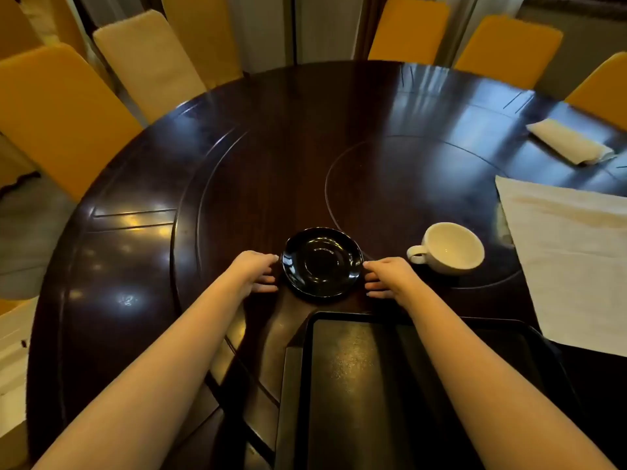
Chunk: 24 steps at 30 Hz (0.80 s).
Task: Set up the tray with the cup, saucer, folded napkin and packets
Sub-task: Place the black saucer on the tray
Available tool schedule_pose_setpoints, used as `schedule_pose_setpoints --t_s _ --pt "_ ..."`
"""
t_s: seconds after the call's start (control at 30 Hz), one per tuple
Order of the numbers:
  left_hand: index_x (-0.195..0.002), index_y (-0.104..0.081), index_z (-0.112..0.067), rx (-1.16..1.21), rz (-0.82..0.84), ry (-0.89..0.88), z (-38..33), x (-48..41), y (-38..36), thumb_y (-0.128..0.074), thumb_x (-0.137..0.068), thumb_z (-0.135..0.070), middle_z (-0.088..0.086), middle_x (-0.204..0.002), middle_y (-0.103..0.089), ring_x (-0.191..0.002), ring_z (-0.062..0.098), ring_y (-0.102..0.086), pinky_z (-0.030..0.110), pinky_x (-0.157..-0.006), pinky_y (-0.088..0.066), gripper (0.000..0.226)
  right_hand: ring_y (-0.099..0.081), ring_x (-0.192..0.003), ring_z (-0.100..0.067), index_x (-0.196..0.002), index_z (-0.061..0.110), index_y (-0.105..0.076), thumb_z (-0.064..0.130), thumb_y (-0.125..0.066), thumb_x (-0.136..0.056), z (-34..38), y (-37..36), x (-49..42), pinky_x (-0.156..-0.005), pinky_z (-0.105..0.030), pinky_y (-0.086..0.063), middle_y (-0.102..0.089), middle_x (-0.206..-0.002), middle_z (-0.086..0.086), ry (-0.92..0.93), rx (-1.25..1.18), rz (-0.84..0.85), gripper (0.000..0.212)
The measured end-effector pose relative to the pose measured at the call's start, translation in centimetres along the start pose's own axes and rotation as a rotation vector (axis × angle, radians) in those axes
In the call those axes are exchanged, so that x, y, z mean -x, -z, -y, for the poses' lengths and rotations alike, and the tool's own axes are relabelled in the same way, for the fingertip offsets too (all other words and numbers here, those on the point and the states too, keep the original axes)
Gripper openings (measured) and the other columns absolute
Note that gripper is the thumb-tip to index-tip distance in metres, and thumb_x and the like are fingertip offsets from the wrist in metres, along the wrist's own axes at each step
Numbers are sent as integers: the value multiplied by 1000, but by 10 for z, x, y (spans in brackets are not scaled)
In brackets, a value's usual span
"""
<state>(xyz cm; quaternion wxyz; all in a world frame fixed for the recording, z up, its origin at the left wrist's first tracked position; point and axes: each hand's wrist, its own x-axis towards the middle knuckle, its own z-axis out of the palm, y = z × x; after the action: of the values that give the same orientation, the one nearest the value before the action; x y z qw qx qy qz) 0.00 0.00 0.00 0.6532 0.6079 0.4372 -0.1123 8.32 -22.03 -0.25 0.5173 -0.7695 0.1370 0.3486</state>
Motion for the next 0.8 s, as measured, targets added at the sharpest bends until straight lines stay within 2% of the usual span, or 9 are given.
schedule_pose_setpoints --t_s 0.1,0.17,0.23,0.33,0.43,0.5,0.57,0.7,0.8 --pt "-130 -41 -2 32 35 27 -6 -9 2 -52 -93 -14 26 -129 -49 -114 36 -54 44 -74 -53 40 -61 -105 -36 -125 0 -48 16 -55 -92 5 -5 -8 -77 -40 -54 -59 -118 -22 -4 -58 -2 36" --pt "-128 -43 -3 31 57 44 -9 -15 1 -50 -94 -15 24 -118 -55 -103 33 -59 40 -63 -56 37 -64 -86 -29 -119 2 -52 16 -53 -94 8 -8 -14 -69 -38 -56 -63 -98 -16 4 -66 5 29" --pt "-125 -46 -5 10 76 36 -11 -22 1 -49 -95 -17 18 -100 -60 -87 28 -64 36 -52 -59 33 -62 -75 -24 -114 3 -55 17 -54 -93 12 -12 -20 -61 -37 -56 -61 -89 -12 25 -72 -12 25" --pt "-121 -51 -8 -54 88 16 -14 -25 -2 -49 -95 -20 13 -89 -62 -78 25 -64 33 -51 -58 29 -62 -91 -26 -111 3 -61 20 -59 -90 16 -18 -28 -68 -44 -58 -61 -93 -11 53 -45 -59 27" --pt "-115 -55 -4 -96 63 -38 -15 -25 -8 -56 -91 -17 10 -85 -62 -72 21 -63 32 -50 -56 27 -62 -92 -24 -99 6 -65 16 -64 -86 14 -21 -33 -73 -45 -59 -62 -91 -8 88 -5 -117 16" --pt "-112 -57 -2 -93 28 -94 -13 -23 -11 -62 -86 -10 11 -90 -63 -71 19 -61 29 -45 -55 27 -64 -95 -26 -94 9 -65 8 -65 -84 11 -20 -33 -73 -45 -59 -63 -97 -10 98 -20 -141 10" --pt "-109 -59 -2 -72 8 -128 -12 -18 -12 -64 -83 -5 15 -97 -63 -72 18 -61 25 -41 -54 27 -64 -99 -28 -95 9 -65 4 -65 -83 7 -18 -29 -73 -45 -59 -64 -105 -13 96 -63 -148 12" --pt "-109 -60 0 -74 27 -201 -9 3 -11 -64 -83 -4 16 -99 -64 -73 20 -63 25 -44 -55 26 -67 -90 -24 -90 11 -67 3 -61 -86 0 -7 -5 -53 -32 -57 -68 -102 -14 152 -111 -93 11" --pt "-106 -59 2 -130 57 -242 -1 27 -13 -63 -84 -3 15 -88 -62 -64 18 -61 23 -41 -54 23 -67 -78 -19 -81 17 -64 4 -59 -87 -7 6 25 -42 -23 -52 -68 -90 -9 195 -101 -59 16"
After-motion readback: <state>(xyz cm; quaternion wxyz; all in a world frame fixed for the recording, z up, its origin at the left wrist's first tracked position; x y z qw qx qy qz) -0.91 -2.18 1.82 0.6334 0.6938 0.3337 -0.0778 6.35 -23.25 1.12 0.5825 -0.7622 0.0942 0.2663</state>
